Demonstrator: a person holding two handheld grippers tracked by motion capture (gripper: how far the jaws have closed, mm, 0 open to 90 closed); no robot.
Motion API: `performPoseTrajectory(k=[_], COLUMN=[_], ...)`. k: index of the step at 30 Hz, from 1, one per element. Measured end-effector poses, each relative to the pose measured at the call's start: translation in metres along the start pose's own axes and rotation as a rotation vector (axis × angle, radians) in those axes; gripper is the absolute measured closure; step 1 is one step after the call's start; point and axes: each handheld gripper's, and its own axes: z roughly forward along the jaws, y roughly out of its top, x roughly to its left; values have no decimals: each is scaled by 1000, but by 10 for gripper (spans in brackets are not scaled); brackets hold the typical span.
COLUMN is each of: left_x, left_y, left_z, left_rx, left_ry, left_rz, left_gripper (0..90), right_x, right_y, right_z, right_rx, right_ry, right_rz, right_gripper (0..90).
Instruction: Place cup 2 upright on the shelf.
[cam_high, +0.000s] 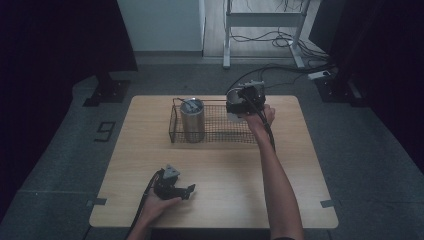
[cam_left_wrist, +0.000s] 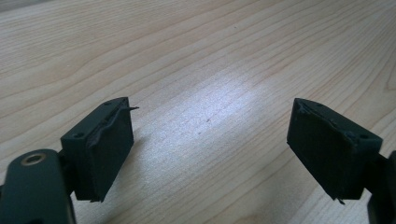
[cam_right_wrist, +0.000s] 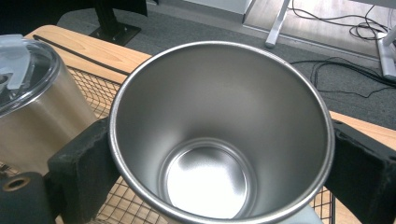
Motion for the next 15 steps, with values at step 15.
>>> performPoseTrajectory(k=[15], left_x=[2], left_y=[0], left_z=[0], left_rx=[2], left_ry=[7], left_rz=[-10], left_gripper=[148], right_x=[-1], right_y=[-1], right_z=[16], right_rx=[19], right_ry=[10], right_rz=[14], right_gripper=[65])
